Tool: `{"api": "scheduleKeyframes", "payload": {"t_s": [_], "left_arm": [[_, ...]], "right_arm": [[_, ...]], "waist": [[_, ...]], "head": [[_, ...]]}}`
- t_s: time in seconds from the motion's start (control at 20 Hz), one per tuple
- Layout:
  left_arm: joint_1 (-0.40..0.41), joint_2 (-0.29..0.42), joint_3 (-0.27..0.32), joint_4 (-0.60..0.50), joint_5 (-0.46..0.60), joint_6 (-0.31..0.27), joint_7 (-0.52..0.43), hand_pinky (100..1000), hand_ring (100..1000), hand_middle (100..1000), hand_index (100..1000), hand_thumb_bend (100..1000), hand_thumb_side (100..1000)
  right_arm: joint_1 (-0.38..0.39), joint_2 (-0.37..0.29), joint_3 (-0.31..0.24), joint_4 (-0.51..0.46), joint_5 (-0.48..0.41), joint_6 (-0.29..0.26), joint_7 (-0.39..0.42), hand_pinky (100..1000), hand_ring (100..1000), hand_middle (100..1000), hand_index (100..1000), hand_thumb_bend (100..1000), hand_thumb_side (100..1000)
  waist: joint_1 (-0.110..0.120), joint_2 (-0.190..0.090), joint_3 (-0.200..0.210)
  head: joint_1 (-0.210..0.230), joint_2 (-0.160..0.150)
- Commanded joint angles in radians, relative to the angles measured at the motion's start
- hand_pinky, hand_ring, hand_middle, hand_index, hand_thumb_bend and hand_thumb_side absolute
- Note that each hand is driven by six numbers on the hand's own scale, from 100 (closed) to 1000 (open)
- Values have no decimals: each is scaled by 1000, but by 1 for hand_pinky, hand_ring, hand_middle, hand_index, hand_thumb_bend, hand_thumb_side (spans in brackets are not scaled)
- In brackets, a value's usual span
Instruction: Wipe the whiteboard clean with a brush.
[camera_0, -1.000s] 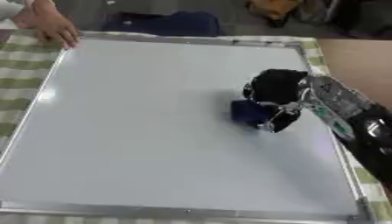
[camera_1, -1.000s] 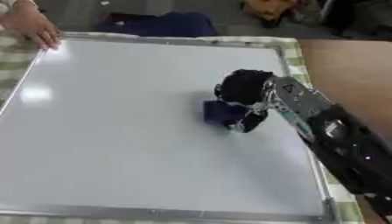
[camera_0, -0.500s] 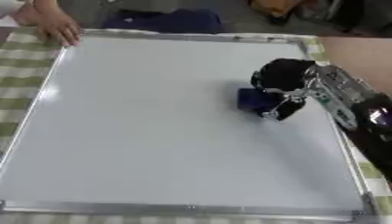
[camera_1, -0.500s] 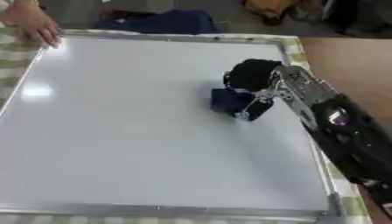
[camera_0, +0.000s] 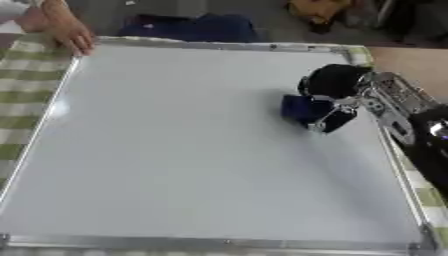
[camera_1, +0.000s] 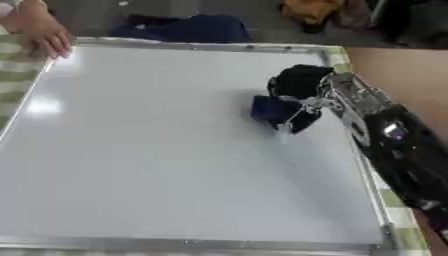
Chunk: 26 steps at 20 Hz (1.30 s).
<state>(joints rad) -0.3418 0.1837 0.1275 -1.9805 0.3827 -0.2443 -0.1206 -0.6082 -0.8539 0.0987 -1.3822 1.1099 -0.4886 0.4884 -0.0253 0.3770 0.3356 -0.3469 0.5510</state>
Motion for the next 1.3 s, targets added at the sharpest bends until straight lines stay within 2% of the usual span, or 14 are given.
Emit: {"api": "scheduleKeyframes", "payload": {"t_s": [0.05, 0.45, 0.7, 1.3], "left_arm": [[-13, 6, 1, -19, -2, -2, -5, 508, 603, 568, 510, 100, 1000], [-21, 7, -1, -19, -2, -3, -10, 509, 603, 568, 509, 100, 1000], [-22, 7, -1, -19, -2, -3, -11, 509, 603, 568, 508, 100, 1000], [-19, 6, -2, -19, 1, 1, -8, 512, 605, 569, 511, 100, 1000]], "right_arm": [[19, -36, 9, 63, 2, 10, 12, 311, 426, 181, 433, 100, 410], [11, -65, -16, 113, 16, 41, -11, 309, 426, 183, 434, 100, 409], [7, -64, -16, 125, 6, 37, -14, 307, 423, 180, 433, 100, 410], [44, -62, 34, -23, 39, -9, -29, 307, 426, 186, 436, 100, 400]], "waist": [[7, 0, 3], [2, 11, 15], [1, 14, 15], [5, -3, -1]], "head": [[-5, -19], [-11, -40], [-11, -44], [-1, -25]]}}
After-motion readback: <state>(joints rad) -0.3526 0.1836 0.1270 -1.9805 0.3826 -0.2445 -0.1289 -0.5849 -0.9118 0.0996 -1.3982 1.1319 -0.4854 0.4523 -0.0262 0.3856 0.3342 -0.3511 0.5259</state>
